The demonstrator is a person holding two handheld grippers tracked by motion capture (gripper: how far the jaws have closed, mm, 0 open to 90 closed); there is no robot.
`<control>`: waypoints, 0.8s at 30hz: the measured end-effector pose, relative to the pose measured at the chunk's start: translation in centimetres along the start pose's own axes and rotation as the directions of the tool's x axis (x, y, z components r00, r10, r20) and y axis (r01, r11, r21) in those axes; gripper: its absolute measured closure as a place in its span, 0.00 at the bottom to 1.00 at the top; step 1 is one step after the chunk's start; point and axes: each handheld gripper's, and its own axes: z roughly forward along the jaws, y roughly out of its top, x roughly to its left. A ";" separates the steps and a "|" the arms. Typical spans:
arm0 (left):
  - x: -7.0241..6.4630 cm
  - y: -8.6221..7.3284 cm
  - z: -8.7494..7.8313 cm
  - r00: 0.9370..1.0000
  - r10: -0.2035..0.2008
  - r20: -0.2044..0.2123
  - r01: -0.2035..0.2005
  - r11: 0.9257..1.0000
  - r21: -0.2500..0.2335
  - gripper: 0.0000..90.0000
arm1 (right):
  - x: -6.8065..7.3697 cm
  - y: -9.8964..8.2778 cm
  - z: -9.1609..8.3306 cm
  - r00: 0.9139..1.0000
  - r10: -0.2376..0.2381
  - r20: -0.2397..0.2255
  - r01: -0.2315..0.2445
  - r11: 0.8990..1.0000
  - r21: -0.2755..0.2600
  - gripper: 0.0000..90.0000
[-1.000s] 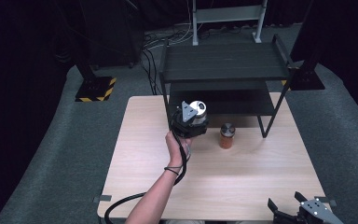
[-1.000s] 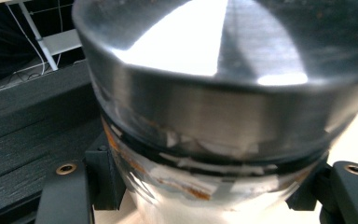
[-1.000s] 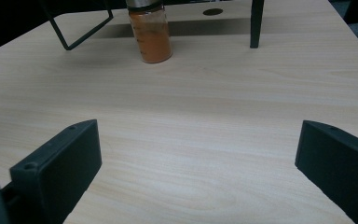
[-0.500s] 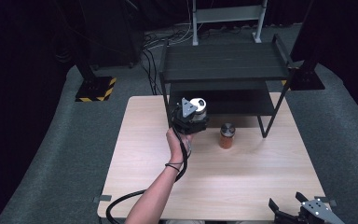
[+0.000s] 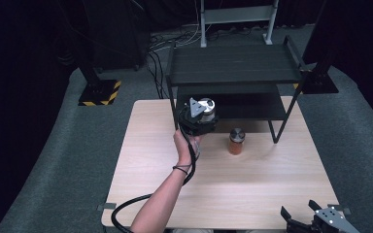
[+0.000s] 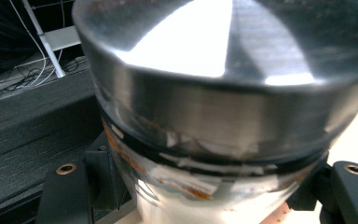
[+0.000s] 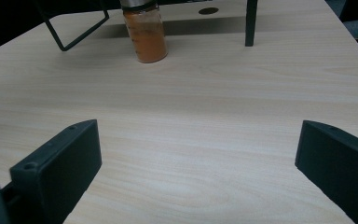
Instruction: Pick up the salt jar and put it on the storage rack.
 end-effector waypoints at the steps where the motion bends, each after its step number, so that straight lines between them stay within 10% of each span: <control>1: 0.0 0.1 0.1 1.000 -0.004 0.000 0.004 1.000 0.001 0.35 | 0.0 0.0 0.0 1.000 0.000 0.000 0.000 1.000 0.000 0.00; 24: 0.2 1.4 1.5 0.999 -0.040 -0.033 0.041 0.999 0.023 0.35 | -0.2 -0.1 0.0 1.000 0.007 0.006 -0.007 1.000 -0.002 0.00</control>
